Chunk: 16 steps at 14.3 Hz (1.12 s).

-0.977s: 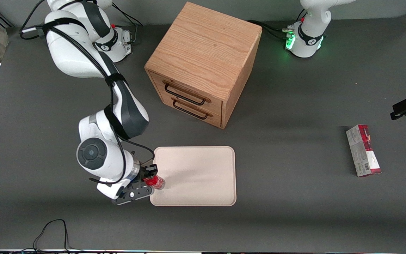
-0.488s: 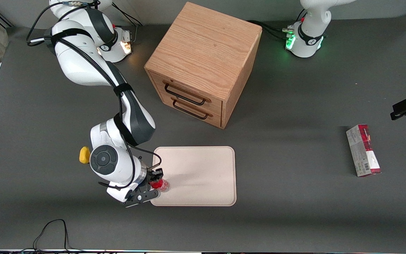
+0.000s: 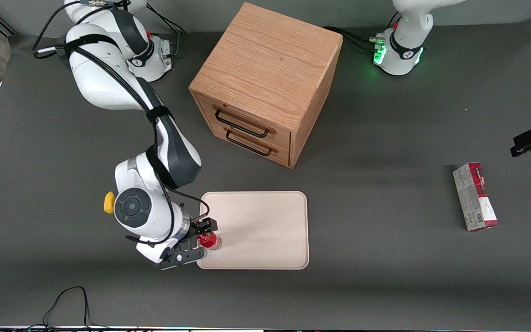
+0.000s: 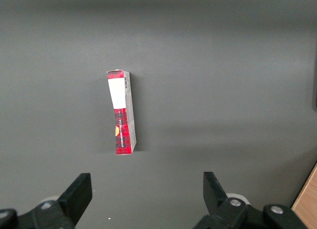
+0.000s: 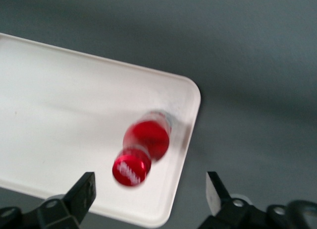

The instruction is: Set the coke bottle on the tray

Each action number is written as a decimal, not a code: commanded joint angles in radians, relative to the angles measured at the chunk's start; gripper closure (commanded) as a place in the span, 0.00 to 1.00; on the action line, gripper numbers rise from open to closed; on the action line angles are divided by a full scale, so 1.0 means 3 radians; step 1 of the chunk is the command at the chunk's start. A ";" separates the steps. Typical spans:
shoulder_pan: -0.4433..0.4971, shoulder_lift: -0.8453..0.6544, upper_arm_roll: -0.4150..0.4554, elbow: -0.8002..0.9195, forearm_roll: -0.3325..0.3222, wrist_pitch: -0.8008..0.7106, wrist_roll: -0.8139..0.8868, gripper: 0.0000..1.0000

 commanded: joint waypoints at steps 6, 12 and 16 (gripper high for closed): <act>-0.0015 -0.0911 -0.0051 -0.0126 -0.0044 -0.1168 0.0459 0.00; -0.0158 -0.2041 -0.0333 -0.1306 0.0007 -0.1281 0.0403 0.00; -0.0551 -0.2675 -0.0312 -0.2088 0.0032 -0.0878 0.0265 0.00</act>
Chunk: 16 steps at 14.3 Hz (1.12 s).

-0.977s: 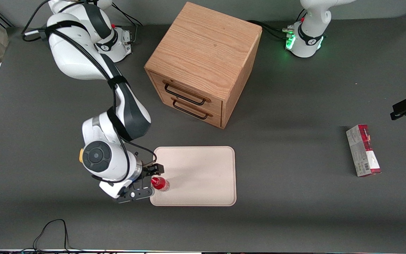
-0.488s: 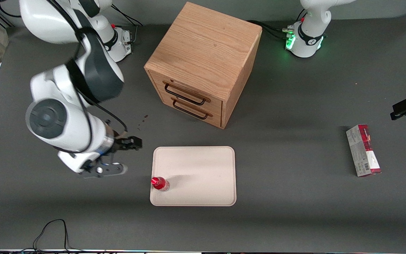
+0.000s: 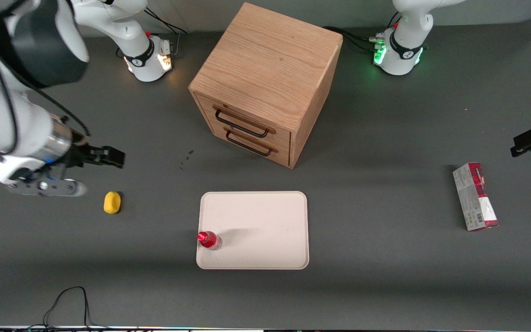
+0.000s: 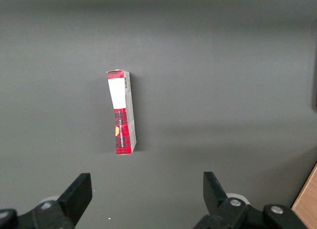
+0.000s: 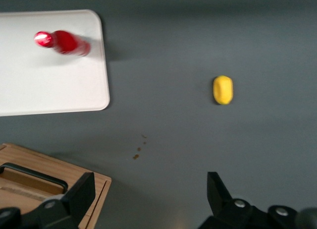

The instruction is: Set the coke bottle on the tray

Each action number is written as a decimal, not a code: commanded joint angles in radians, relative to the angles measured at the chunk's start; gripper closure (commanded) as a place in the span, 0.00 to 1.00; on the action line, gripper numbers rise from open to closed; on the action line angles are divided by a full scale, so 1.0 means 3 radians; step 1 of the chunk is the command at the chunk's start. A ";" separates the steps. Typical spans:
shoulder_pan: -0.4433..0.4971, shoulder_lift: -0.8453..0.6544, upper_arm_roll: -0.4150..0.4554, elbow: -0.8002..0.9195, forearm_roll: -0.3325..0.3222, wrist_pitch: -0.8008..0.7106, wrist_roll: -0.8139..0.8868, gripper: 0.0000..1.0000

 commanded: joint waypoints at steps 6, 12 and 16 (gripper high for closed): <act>-0.0562 -0.0844 0.0025 -0.1104 0.0025 0.0569 -0.0369 0.00; -0.0619 -0.0957 -0.0169 -0.1176 -0.0011 0.0523 -0.0952 0.00; -0.0609 -0.0912 -0.0169 -0.1018 -0.0021 0.0360 -0.0916 0.00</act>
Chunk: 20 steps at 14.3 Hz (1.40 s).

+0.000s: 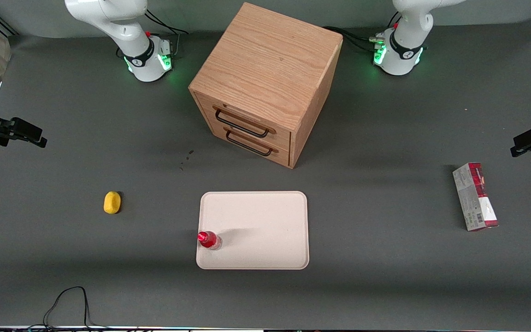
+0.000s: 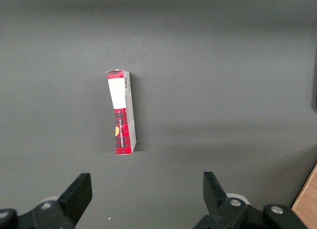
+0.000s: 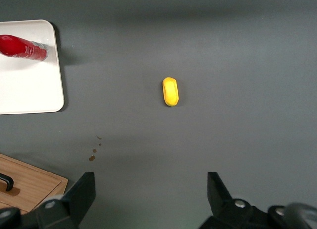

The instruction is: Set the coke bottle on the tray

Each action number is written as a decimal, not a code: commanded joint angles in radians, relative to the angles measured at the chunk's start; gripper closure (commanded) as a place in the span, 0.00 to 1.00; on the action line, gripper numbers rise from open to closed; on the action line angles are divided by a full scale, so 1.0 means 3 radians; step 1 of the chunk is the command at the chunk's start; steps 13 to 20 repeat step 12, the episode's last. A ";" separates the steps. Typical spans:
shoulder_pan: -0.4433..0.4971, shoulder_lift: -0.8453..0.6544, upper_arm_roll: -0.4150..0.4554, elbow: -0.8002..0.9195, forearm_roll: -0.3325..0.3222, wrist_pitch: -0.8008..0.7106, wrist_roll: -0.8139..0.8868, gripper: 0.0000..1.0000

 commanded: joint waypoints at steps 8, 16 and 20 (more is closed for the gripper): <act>0.0087 -0.0030 -0.0061 0.0016 -0.0027 -0.0117 -0.0038 0.00; 0.0082 -0.0030 -0.0061 0.0021 -0.0022 -0.0117 -0.0038 0.00; 0.0082 -0.0030 -0.0061 0.0021 -0.0022 -0.0117 -0.0038 0.00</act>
